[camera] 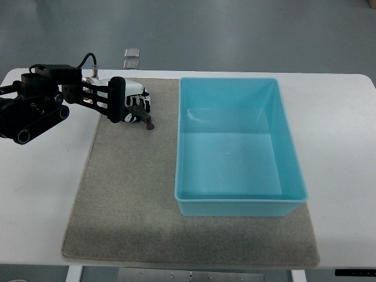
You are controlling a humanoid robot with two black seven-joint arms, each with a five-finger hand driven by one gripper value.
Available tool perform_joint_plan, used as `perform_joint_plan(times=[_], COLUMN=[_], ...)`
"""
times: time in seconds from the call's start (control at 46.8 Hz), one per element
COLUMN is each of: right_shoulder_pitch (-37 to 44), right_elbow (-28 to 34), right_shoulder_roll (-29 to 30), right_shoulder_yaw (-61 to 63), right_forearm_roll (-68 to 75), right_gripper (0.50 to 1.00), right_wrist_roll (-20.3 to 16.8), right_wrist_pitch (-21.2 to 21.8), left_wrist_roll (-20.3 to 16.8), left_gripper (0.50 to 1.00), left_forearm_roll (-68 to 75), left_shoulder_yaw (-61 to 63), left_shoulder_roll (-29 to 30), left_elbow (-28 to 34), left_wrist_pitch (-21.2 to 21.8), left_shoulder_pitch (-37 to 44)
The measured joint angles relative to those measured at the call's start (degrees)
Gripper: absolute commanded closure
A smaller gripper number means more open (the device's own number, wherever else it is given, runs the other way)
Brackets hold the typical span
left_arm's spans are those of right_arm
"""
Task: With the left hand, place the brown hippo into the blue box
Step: 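Close the left hand fingers around the hippo and lift it, then carry the held hippo with the left hand over the blue box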
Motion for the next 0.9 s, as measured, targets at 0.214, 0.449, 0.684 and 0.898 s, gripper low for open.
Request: perform_joint_plan(times=[0.214, 0.449, 0.684, 0.898], right_shoulder_pitch=[0.0, 0.0, 0.0, 0.0], right_elbow=[0.0, 0.0, 0.0, 0.0], right_shoulder_roll=[0.0, 0.0, 0.0, 0.0], right_shoulder_yaw=[0.0, 0.0, 0.0, 0.0], right_forearm_roll=[0.0, 0.0, 0.0, 0.0], right_gripper=[0.564, 0.564, 0.564, 0.564], right_wrist_roll=[0.0, 0.0, 0.0, 0.0], right_wrist_pitch=[0.0, 0.0, 0.0, 0.0], left_wrist_roll=[0.0, 0.0, 0.1, 0.0], left_gripper=[1.0, 1.0, 1.0, 1.0], left_forearm_roll=[0.0, -0.9, -1.5, -4.5], left_shoulder_yaw=[-0.1, -0.1, -1.5, -4.4], left_shoulder_roll=[0.0, 0.0, -0.1, 0.0], left_elbow=[0.0, -0.2, -0.5, -0.7], left_wrist_pitch=[0.1, 0.0, 1.1, 1.7], left_shoulder_pitch=[0.0, -0.5, -1.4, -3.6])
